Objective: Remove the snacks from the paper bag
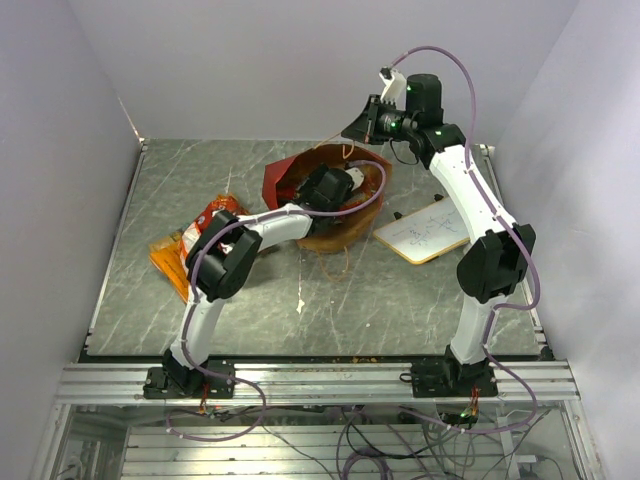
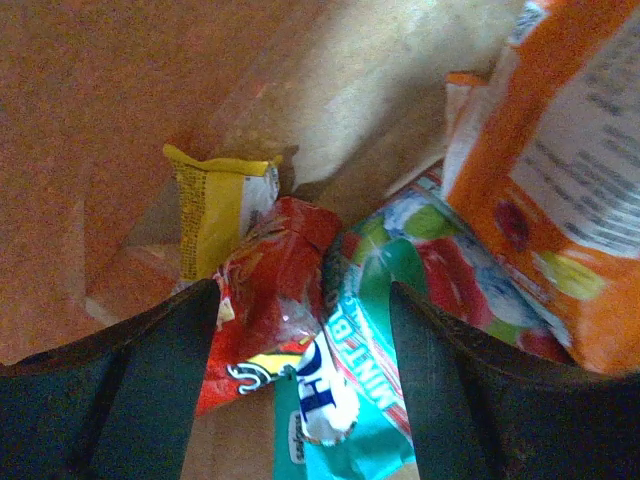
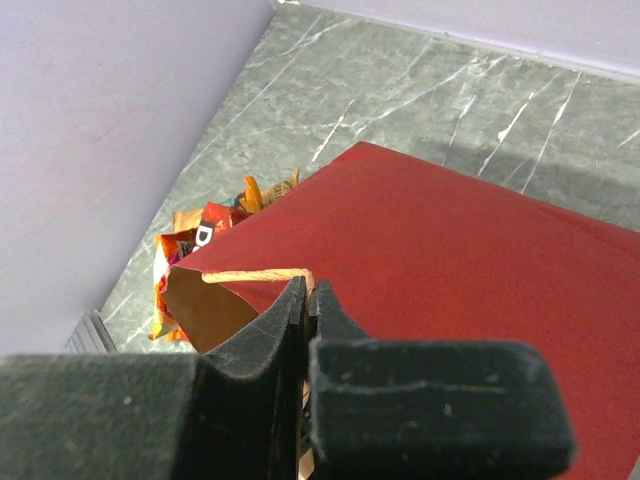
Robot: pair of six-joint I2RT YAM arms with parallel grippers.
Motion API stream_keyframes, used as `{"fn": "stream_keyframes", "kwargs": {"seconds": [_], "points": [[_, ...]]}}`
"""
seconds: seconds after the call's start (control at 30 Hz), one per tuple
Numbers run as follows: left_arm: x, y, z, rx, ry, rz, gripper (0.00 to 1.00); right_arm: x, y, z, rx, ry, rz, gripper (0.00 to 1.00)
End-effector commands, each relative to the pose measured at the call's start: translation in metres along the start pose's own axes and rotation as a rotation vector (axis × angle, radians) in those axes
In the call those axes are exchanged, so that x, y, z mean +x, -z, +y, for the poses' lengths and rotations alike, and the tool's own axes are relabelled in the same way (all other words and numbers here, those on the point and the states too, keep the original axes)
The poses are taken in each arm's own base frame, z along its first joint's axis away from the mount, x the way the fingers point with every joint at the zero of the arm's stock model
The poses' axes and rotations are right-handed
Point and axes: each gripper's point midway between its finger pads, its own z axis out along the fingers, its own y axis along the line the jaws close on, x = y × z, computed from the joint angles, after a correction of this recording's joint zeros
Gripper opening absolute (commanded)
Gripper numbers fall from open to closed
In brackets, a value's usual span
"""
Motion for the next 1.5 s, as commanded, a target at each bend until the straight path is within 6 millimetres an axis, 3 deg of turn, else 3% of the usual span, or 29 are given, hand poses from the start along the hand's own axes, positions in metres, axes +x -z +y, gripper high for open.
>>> {"fn": "stream_keyframes", "kwargs": {"seconds": [0.0,0.23,0.33,0.37,0.4,0.63,0.8,1.07,1.27,1.47], "points": [[-0.005,-0.016,0.021,-0.073,-0.005,0.004,0.79,-0.005,0.003,-0.004,0.018,-0.004,-0.003,0.00],[0.009,-0.033,0.026,-0.078,-0.035,0.040,0.73,-0.006,0.005,-0.003,0.023,-0.004,-0.004,0.00],[0.009,-0.038,0.029,-0.058,-0.029,0.040,0.59,-0.007,0.005,-0.002,0.017,-0.007,-0.004,0.00],[0.008,-0.039,0.030,-0.056,-0.025,0.037,0.45,-0.006,0.005,-0.002,0.016,-0.007,-0.004,0.00],[0.006,-0.038,0.031,-0.058,-0.021,0.031,0.38,-0.006,0.004,-0.002,0.016,-0.009,-0.003,0.00],[-0.013,-0.022,0.030,-0.025,0.013,0.003,0.27,-0.006,0.003,-0.001,0.007,-0.013,-0.004,0.00],[-0.031,0.004,0.025,0.003,0.038,-0.019,0.17,-0.008,0.003,-0.001,0.010,-0.005,-0.012,0.00],[-0.051,0.055,0.028,0.059,0.119,-0.040,0.14,-0.014,0.006,-0.001,0.014,0.025,-0.044,0.00],[-0.069,0.103,0.037,0.173,0.249,-0.073,0.14,-0.019,0.009,-0.008,0.013,0.027,-0.085,0.00],[-0.089,0.167,0.032,0.423,0.410,-0.163,0.13,-0.024,0.010,-0.018,0.017,0.018,-0.102,0.00]]}}
